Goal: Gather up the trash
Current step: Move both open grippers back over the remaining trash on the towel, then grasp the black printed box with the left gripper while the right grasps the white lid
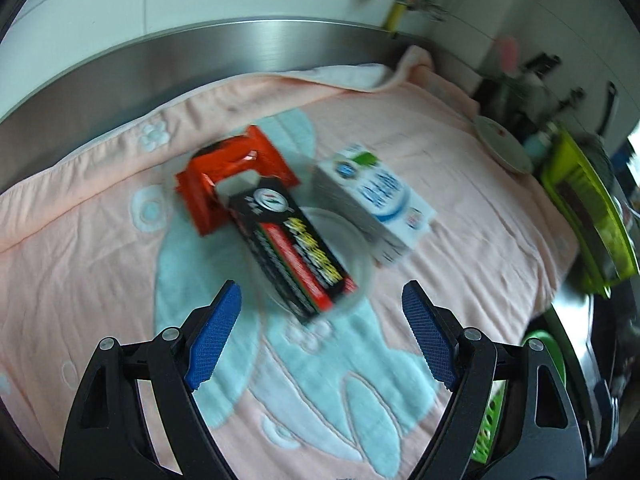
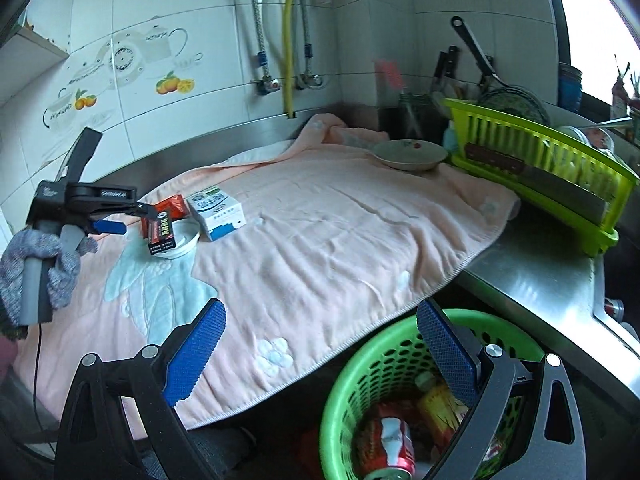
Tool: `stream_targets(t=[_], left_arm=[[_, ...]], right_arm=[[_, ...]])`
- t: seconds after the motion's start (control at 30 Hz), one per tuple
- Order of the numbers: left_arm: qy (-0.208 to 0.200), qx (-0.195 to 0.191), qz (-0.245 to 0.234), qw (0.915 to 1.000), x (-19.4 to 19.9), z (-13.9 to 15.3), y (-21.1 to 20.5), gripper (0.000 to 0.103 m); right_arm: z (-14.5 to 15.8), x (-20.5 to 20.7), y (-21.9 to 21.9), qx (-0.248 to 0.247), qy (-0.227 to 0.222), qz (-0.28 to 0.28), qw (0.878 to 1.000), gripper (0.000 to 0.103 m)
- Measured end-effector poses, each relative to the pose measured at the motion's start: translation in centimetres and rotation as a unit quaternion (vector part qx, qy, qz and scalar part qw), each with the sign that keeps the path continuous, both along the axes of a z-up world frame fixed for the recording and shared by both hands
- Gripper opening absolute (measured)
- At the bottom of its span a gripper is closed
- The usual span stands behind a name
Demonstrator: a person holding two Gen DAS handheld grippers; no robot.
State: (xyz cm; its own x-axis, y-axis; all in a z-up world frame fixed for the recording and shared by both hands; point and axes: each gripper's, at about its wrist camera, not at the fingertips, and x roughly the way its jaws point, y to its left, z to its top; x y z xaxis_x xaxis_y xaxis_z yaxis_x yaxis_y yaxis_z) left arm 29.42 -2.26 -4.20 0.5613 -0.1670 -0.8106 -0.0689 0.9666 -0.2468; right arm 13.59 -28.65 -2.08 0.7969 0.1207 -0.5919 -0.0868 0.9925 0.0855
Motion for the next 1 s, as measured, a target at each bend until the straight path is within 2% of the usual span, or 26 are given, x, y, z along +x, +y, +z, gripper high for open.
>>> stream_targets(t=[0.33,0.47,0.63,0.7,0.87,1.0], left_arm=[[0.05,-0.011,0.054,0.9973,5.6,-3.0,2.6,0.082],[0.064,-0.029,0.073,0.9949,6.8,-3.8,3.3,0.082],[0.066,-0.024,0.082,0.9942,7.5,-4.2,3.1,0.081],[0.069,-0.032,0.085,0.9934,7.7,-4.5,3.2,0.077],[0.07,-0.046,0.089,0.9925,8.0,-4.8,3.6,0.06],[0.061,-0.054,0.089,0.9927,7.3,-4.5,3.8,0.056]], right_arm=[[-1.3,3.6,3.6,-0.005,0.017,0.047,0.999,0.093],[-1.8,4.5,4.5,-0.007,0.023,0.06,0.998,0.093],[-2.5,5.2,5.1,-0.007,0.031,0.068,0.997,0.093],[-2.7,5.3,5.3,-0.007,0.034,0.07,0.997,0.093],[-2.9,5.6,5.7,-0.008,0.036,0.075,0.997,0.093],[-2.8,5.8,6.2,-0.009,0.035,0.08,0.996,0.093]])
